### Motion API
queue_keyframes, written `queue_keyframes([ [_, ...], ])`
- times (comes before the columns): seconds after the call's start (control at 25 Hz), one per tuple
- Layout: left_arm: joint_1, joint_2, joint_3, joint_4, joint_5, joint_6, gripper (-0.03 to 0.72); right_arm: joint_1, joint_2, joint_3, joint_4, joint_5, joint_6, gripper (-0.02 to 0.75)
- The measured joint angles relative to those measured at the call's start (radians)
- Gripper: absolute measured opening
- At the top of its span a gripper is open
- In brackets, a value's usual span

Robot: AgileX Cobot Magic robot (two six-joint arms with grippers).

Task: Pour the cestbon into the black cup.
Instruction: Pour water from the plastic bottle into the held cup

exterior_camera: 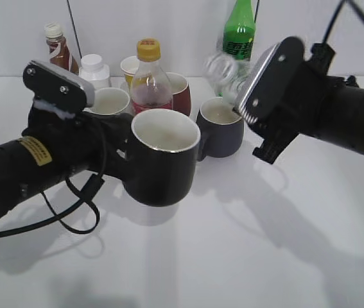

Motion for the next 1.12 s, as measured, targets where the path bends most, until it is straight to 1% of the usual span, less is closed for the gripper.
queue_keyframes([
  [0.16,-0.014,0.0,0.0,0.007,0.0,0.0,0.043,0.026,0.0,0.0,0.012,-0.003,-0.162,0.475],
  [0.4,-0.014,0.0,0.0,0.016,0.001,0.001,0.043,0.039,0.0,0.0,0.043,-0.041,-0.337,0.475],
  [0.64,-0.014,0.0,0.0,0.053,0.002,0.001,0.043,0.039,0.0,0.0,0.049,-0.081,-0.455,0.475],
  [1.0,-0.015,0.0,0.0,0.062,0.002,0.001,0.043,0.039,0.0,0.0,0.049,-0.164,-0.584,0.475],
  [1.12,-0.029,0.0,0.0,0.062,0.002,0.001,0.043,0.039,0.0,0.0,0.049,-0.198,-0.62,0.475],
])
